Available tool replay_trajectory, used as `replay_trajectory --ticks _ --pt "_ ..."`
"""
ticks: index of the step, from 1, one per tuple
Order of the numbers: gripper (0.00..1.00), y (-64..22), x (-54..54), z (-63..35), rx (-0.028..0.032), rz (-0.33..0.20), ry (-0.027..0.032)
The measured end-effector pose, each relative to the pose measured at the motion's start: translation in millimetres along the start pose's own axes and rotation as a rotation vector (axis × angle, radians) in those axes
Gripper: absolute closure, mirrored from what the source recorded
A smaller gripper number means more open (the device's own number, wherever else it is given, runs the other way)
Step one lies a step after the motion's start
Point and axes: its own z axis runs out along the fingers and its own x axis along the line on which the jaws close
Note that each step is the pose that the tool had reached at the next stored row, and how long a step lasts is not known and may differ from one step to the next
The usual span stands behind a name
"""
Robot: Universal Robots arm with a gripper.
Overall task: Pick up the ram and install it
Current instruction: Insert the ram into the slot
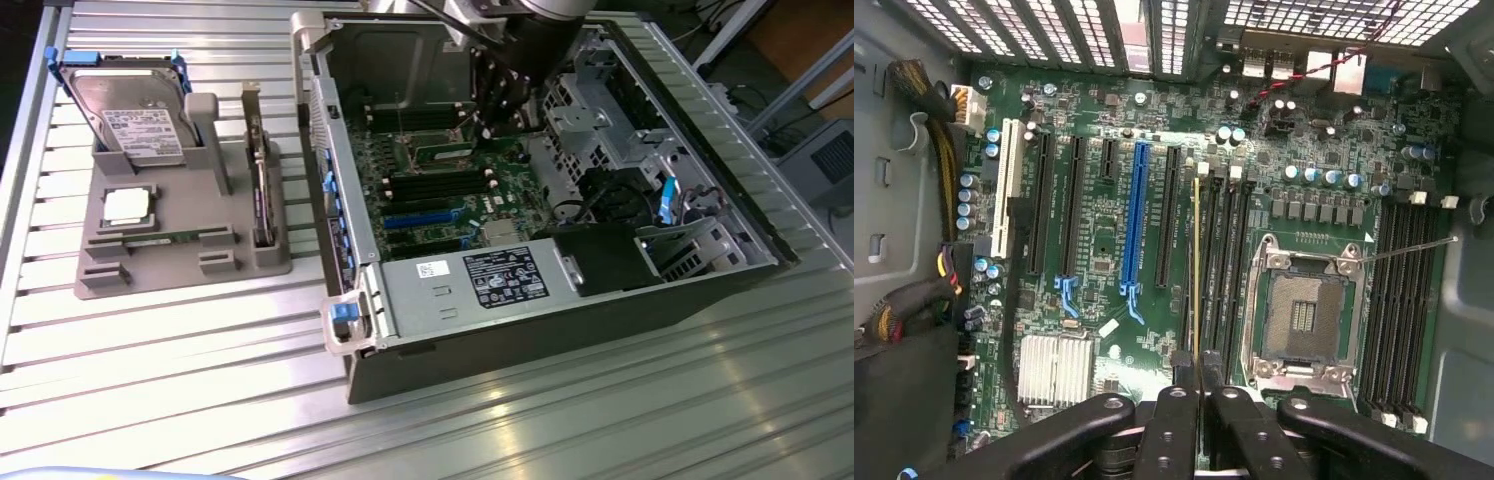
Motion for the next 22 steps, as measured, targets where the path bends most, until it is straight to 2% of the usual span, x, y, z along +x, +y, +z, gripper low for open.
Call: replay_trajectory --ticks 13,16,22 --pt "0.88 -0.4 2.0 14.5 -0.0001 -0.009 0.0004" --pt "0.88 -0.6 2.4 20.7 0.0003 0.028 -0.0008" --pt "0.88 -0.9 2.7 29.4 0.0003 0.032 -0.0007"
